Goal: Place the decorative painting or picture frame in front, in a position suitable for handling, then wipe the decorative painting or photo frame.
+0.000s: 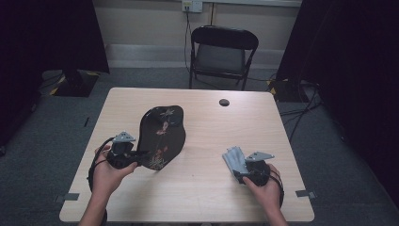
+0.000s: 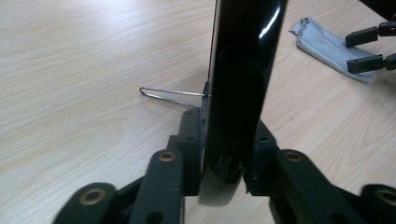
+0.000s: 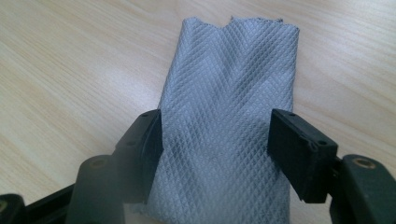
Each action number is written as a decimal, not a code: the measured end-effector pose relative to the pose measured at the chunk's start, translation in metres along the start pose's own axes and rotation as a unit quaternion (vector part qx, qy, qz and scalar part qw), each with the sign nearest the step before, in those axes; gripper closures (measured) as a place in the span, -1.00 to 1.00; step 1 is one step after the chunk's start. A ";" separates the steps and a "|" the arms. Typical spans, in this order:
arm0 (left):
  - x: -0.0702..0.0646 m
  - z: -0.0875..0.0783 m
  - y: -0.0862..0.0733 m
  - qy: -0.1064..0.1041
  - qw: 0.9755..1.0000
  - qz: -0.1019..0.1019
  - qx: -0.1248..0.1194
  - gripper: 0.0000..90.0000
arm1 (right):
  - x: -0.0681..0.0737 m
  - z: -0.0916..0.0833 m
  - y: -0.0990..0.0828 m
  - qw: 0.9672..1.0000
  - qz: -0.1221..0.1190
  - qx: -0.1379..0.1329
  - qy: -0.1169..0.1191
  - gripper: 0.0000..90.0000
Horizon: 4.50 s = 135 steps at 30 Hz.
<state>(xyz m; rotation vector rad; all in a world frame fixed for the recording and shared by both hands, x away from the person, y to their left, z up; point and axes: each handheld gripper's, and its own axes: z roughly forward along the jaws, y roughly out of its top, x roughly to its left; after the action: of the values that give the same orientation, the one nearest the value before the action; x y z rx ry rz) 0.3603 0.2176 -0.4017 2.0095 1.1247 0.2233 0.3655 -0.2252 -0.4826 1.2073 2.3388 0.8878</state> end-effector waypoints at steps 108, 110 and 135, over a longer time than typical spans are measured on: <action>-0.009 0.041 0.022 -0.030 0.999 0.034 0.026 0.65 | 0.000 -0.004 0.003 1.000 0.003 0.008 -0.010 -0.21; -0.009 0.041 0.022 -0.031 0.999 0.034 0.023 0.65 | -0.001 -0.005 0.003 1.000 0.007 0.007 -0.013 -0.22; -0.017 0.046 0.025 -0.036 0.998 0.052 0.016 0.62 | 0.000 -0.001 0.010 0.998 0.029 0.044 -0.019 0.75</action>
<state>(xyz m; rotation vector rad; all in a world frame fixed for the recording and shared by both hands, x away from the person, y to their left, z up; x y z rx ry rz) 0.3886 0.1718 -0.4105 2.0902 0.9866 0.1846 0.3705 -0.2210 -0.4751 1.3220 2.3450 0.7798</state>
